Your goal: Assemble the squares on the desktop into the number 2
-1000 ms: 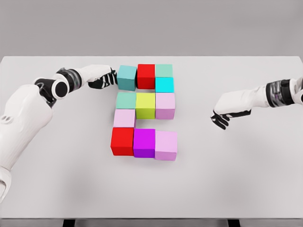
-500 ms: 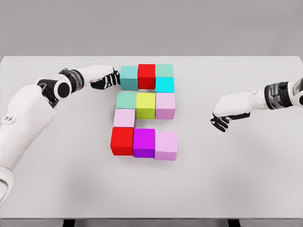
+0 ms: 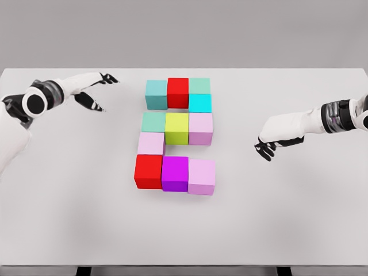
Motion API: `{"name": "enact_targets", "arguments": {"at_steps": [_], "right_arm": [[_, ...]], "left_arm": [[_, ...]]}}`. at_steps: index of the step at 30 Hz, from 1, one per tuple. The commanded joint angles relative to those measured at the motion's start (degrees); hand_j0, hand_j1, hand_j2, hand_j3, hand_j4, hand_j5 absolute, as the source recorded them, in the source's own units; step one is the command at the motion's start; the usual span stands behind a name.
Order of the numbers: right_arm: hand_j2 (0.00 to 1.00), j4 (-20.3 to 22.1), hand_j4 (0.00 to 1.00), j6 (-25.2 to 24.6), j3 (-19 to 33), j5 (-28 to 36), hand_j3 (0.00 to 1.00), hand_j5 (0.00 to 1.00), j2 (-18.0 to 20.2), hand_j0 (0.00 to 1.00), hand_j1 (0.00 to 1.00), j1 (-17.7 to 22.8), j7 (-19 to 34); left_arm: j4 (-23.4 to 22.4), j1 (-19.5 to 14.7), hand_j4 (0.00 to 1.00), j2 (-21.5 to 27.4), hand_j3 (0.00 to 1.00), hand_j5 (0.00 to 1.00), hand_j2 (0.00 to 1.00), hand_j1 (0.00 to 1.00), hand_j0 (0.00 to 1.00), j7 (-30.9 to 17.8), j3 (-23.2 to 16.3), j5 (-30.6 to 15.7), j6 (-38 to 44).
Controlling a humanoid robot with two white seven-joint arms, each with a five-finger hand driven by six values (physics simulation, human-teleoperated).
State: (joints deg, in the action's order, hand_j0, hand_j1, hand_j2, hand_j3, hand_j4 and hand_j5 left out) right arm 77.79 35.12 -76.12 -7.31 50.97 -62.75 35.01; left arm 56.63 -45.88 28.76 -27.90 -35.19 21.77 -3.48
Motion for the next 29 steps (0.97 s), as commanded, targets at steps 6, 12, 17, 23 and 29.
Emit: {"name": "enact_targets", "arguments": {"at_steps": [6,12,17,23,29], "right_arm": [[1.0,-0.6,1.0,-0.1,5.0,0.4,1.0,1.0,0.3,1.0,1.0,-0.3,0.0],[1.0,-1.1,1.0,-0.1,9.6,0.7,1.0,1.0,0.3,1.0,1.0,0.2,0.0],[1.0,-1.6,1.0,-0.1,22.9,0.2,1.0,1.0,0.5,1.0,1.0,8.9,0.0],[1.0,-1.8,1.0,-0.1,30.9,0.0,1.0,1.0,0.4,1.0,1.0,14.8,0.0],[1.0,-1.8,1.0,-0.1,30.9,0.0,1.0,1.0,-0.3,1.0,1.0,14.9,0.0]], "left_arm": [[1.7,6.7,1.0,11.7,1.0,1.0,1.0,1.0,1.0,1.0,7.1,-11.4,-31.5],[8.1,13.8,1.0,12.2,1.0,1.0,1.0,1.0,1.0,1.0,7.2,-12.4,-31.5],[10.3,16.3,1.0,12.1,1.0,1.0,1.0,1.0,1.0,0.8,7.0,-12.3,-31.5],[9.2,16.0,1.0,12.5,1.0,1.0,1.0,1.0,1.0,0.9,7.0,-12.5,-31.5],[9.1,15.9,1.0,16.2,1.0,1.0,1.0,1.0,1.0,1.0,7.4,-15.0,-31.5]]}}
